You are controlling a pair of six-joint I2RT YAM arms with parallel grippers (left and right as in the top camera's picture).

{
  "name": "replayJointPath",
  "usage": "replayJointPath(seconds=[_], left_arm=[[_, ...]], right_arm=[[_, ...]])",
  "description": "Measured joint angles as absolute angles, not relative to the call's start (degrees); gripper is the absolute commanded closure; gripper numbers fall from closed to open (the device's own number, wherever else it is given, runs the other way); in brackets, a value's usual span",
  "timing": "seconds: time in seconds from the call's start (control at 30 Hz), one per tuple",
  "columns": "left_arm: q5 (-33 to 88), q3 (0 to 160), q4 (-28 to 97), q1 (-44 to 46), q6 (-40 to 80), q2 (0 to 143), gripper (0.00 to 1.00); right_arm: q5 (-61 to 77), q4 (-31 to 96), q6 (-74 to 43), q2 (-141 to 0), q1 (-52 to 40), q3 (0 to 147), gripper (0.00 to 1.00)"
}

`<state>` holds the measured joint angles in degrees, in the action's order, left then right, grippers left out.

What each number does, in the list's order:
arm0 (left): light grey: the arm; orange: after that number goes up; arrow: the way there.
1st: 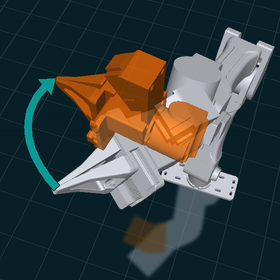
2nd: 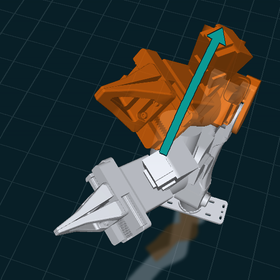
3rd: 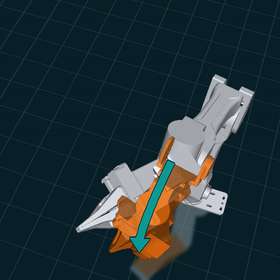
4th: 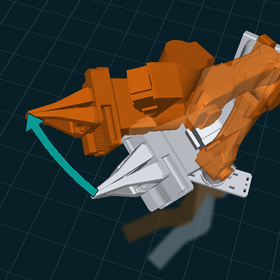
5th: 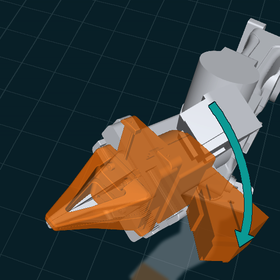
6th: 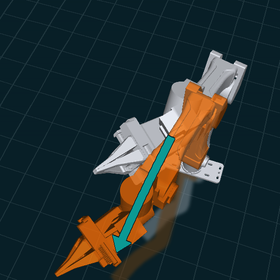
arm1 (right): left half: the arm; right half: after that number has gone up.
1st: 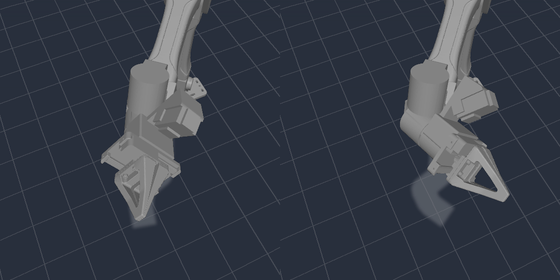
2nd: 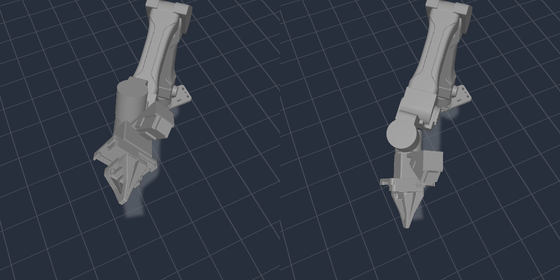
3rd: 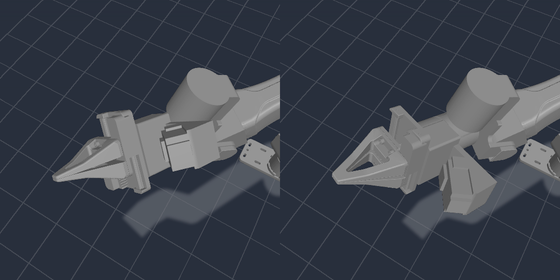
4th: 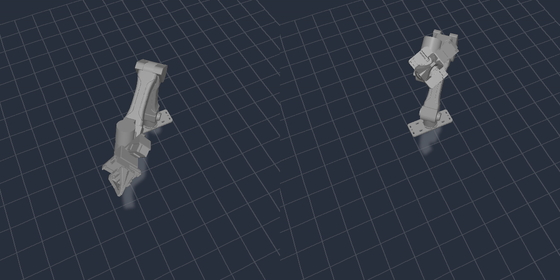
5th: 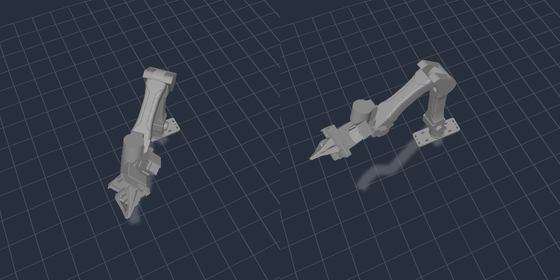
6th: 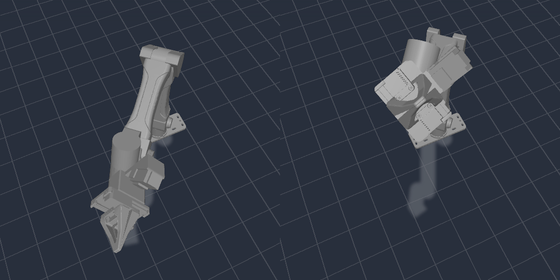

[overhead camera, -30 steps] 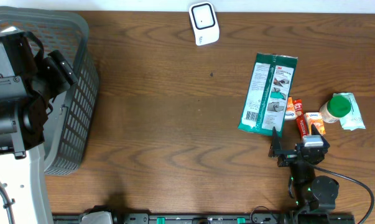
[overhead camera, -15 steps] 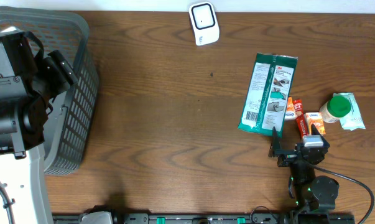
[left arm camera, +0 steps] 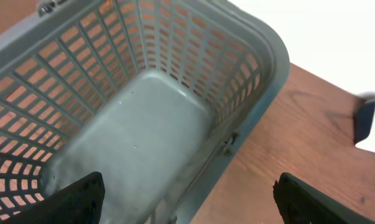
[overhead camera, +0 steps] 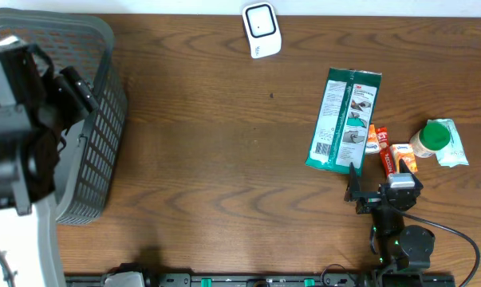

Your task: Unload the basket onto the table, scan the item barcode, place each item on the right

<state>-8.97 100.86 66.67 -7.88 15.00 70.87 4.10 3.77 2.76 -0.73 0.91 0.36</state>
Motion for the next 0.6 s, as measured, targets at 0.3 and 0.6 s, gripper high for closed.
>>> replayJointPath(seconds=[0.3, 0.6], left_arm=[[-9.02, 100.79, 66.74, -8.05, 15.03, 53.30, 0.12], [-9.19, 91.79, 67.94, -8.05, 15.18, 37.12, 0.12]], right_arm=[[4.08, 3.75, 2.76, -0.73, 0.91, 0.36, 0.01], [4.08, 3.77, 2.76, -0.73, 0.91, 0.36, 0.01]])
